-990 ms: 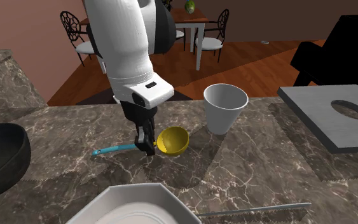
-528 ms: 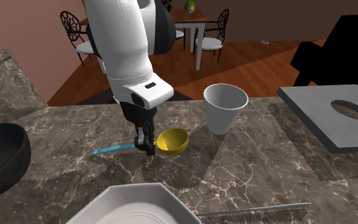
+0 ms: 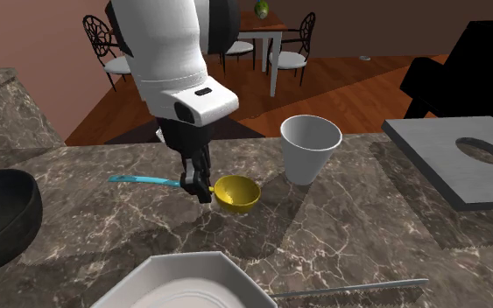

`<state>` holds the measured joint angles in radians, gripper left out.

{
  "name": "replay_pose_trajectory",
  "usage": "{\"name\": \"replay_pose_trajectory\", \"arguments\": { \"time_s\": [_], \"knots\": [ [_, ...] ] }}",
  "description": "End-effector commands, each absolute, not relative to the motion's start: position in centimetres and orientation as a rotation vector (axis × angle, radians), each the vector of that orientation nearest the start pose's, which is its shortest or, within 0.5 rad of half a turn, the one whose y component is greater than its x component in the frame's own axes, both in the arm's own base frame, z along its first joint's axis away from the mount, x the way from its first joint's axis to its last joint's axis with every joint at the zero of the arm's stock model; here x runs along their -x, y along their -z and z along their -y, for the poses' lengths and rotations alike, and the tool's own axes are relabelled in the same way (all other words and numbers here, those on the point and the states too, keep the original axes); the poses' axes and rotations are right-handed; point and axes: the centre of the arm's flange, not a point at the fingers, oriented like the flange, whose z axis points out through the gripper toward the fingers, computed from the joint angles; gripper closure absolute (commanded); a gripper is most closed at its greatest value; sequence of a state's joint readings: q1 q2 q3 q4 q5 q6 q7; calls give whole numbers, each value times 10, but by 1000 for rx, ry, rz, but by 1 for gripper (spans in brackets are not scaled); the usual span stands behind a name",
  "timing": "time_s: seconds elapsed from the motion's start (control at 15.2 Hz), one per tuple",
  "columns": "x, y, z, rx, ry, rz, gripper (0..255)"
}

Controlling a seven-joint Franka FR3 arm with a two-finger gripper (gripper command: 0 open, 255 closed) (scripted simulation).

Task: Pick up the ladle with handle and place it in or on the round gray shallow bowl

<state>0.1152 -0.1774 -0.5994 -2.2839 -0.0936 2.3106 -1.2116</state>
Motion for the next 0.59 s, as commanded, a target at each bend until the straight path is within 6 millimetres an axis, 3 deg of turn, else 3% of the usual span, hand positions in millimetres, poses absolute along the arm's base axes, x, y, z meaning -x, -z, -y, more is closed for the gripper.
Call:
{"name": "replay_pose_trajectory", "arguments": {
  "time_s": [0.0,0.53],
  "knots": [
    [-446,-441,243,3003,220,1240,255],
    [-446,-484,243,3003,220,1240,255]
  ]
}}
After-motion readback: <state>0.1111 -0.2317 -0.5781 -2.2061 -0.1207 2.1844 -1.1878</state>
